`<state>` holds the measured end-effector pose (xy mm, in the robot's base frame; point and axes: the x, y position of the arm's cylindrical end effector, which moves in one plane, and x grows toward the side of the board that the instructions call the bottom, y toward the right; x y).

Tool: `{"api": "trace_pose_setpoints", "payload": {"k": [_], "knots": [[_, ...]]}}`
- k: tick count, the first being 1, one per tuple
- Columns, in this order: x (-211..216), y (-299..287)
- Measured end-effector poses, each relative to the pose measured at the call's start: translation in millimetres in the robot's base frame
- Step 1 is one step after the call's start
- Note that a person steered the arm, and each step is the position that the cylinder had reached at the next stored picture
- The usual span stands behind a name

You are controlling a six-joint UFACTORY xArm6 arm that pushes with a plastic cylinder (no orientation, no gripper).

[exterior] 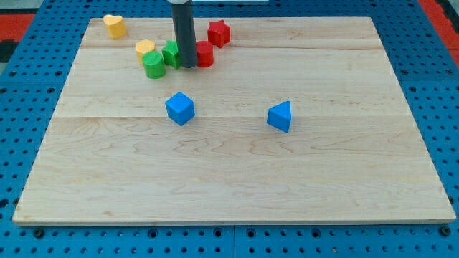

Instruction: Push green blocks into red blocks

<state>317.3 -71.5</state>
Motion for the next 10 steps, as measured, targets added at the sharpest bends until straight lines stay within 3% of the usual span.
{"api": "trace_pose_setpoints", "payload": {"k": [2, 3, 4, 6, 9, 10], "knots": [[-8, 44], [11, 39], [36, -11], [35, -132], [-7, -49], [0, -53]]}}
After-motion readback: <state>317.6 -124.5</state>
